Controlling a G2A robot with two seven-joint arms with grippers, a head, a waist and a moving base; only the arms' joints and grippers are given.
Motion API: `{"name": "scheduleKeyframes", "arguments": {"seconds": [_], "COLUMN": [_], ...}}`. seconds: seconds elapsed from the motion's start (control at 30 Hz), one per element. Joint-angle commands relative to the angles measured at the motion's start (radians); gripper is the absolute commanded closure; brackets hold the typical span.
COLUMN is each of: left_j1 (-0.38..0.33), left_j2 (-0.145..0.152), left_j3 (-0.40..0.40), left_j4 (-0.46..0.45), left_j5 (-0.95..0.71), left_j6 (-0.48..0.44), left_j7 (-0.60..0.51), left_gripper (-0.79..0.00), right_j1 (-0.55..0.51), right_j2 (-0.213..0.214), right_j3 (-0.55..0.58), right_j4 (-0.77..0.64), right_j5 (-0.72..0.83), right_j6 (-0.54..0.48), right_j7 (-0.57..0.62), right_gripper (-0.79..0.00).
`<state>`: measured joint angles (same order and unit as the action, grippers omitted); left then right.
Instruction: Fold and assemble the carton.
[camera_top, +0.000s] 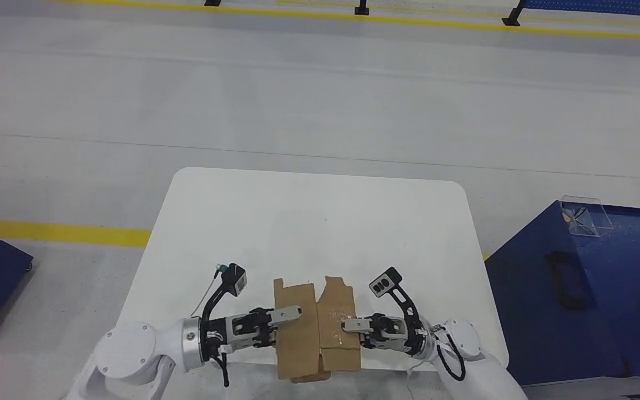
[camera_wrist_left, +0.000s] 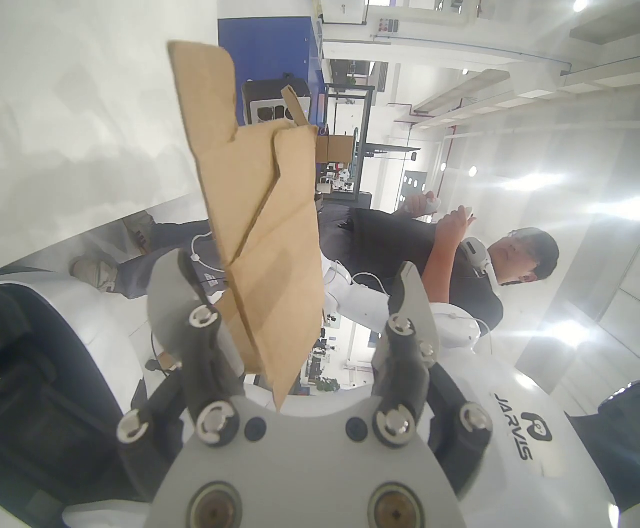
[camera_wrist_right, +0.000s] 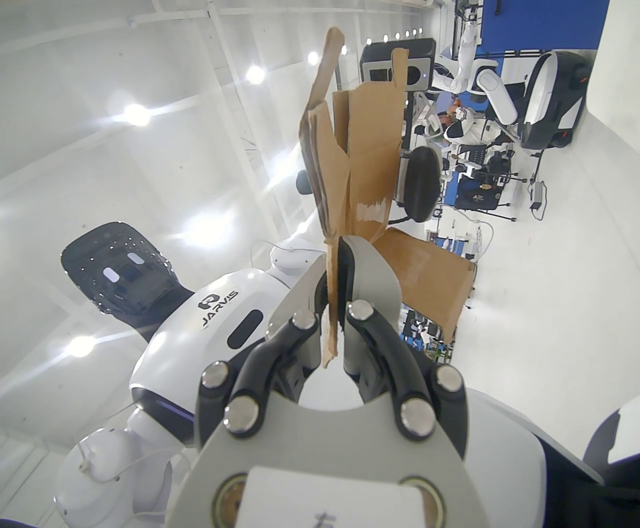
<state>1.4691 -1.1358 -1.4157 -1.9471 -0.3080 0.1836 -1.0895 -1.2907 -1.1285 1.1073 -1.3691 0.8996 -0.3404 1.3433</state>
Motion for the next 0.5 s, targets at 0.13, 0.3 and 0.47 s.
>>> {"name": "scheduleKeyframes", "arguments": {"seconds": [0.13, 0.3, 0.47], "left_j1": [-0.02, -0.03, -0.03], "left_j2": [0.005, 0.008, 0.008], "left_j3": [0.008, 0.008, 0.008], "left_j4": [0.032, 0.042, 0.042], "left_j5": [-0.05, -0.057, -0.057], "left_j6": [0.015, 0.015, 0.015], "left_j7": [-0.029, -0.033, -0.033], "left_gripper": [0.0, 0.0, 0.0], "right_j1": [0.003, 0.007, 0.007], "right_j2": [-0.005, -0.006, -0.006], "right_j3": [-0.004, -0.006, -0.006], "right_j4": [0.006, 0.009, 0.009], "right_j5": [0.002, 0.002, 0.002], "right_j6": [0.0, 0.002, 0.002], "right_j7": [-0.01, -0.01, -0.01], "right_gripper": [0.0, -0.785, -0.785]}}
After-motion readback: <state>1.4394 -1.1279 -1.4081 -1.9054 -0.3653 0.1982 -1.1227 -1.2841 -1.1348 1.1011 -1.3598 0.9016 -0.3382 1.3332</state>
